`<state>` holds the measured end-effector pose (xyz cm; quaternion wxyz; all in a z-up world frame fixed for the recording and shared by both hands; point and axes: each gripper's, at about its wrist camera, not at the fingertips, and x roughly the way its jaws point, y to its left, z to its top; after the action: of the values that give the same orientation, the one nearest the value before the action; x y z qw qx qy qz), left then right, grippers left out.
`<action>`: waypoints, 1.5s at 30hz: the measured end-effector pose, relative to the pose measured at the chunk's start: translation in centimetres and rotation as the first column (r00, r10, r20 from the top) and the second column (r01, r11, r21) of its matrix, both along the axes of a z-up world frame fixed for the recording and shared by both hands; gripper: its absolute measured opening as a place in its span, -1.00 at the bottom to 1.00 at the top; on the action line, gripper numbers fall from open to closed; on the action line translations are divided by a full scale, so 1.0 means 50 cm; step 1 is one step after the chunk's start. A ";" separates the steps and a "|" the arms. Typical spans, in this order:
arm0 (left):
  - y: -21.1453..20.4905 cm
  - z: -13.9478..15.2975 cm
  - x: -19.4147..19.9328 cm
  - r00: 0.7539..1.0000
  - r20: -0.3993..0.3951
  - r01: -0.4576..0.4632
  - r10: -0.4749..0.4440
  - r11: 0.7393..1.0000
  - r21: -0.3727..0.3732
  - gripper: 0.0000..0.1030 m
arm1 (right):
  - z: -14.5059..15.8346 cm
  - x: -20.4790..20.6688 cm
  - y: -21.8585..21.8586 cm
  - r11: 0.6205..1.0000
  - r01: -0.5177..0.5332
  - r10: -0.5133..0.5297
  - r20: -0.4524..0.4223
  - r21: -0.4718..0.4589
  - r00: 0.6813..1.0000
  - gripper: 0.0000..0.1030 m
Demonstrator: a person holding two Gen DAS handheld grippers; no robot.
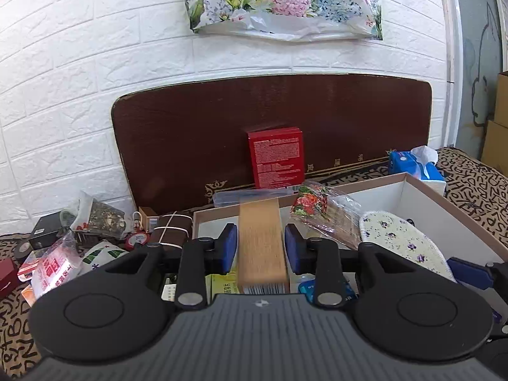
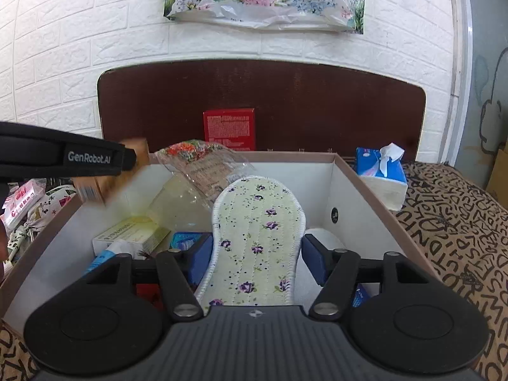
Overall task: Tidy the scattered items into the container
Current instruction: 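Carry box and marker with left tool while right tool carries insole into cardboard box, then open both tools to drop the items into the cardboard box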
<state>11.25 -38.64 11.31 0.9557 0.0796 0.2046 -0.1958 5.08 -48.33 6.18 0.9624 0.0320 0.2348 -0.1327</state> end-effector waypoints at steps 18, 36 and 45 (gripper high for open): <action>0.011 0.009 -0.059 0.998 0.004 -0.057 0.057 0.998 -0.018 1.00 | 0.009 -0.080 0.048 0.996 0.085 -0.085 0.063 -0.003 0.994 1.00; 0.038 -0.026 -0.125 0.999 0.027 -0.021 0.024 0.996 -0.092 1.00 | 0.010 -0.158 0.081 0.998 0.059 -0.056 0.087 -0.033 0.995 1.00; 0.009 -0.029 -0.139 0.997 0.064 -0.040 0.041 0.999 -0.029 1.00 | 0.013 -0.155 0.051 0.996 0.087 -0.088 0.085 0.015 0.993 1.00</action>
<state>4.29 -38.21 9.85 0.9666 0.0685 0.1724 -0.1766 -2.66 -45.78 6.83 0.9647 0.0532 0.1924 -0.1717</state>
